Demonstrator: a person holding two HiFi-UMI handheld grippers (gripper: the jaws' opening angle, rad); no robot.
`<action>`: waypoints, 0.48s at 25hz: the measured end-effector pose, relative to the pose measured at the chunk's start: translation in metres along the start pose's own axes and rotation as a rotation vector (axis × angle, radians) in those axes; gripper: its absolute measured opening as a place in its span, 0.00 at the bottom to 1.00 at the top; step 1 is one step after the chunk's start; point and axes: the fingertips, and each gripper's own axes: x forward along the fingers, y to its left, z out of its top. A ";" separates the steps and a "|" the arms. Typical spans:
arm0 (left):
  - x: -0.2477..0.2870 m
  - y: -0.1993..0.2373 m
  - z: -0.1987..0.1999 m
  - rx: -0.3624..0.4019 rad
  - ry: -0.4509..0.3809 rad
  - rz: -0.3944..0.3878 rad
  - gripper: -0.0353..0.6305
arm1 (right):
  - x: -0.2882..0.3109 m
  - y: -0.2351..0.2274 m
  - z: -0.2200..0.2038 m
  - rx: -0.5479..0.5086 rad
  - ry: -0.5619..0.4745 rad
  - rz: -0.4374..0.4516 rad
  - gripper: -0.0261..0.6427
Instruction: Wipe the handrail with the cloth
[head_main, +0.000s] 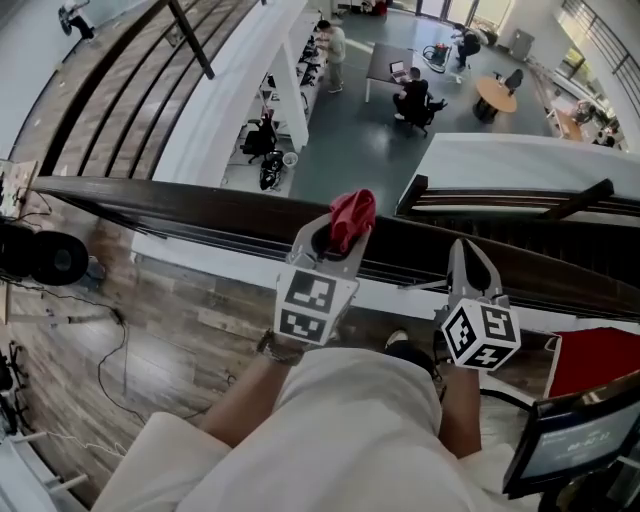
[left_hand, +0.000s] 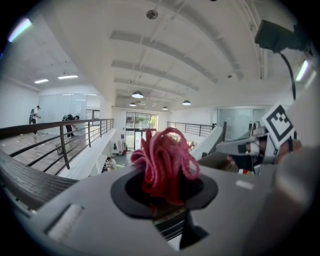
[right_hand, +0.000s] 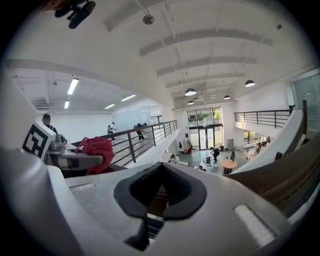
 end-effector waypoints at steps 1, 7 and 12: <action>0.001 0.000 -0.001 -0.002 0.006 0.005 0.24 | 0.000 0.001 -0.003 0.001 0.008 0.011 0.04; 0.006 0.002 0.000 0.016 0.058 0.026 0.24 | 0.004 0.004 -0.004 -0.006 0.023 0.070 0.04; 0.006 0.000 0.002 0.018 0.064 0.053 0.24 | 0.000 -0.003 -0.005 -0.016 0.047 0.097 0.04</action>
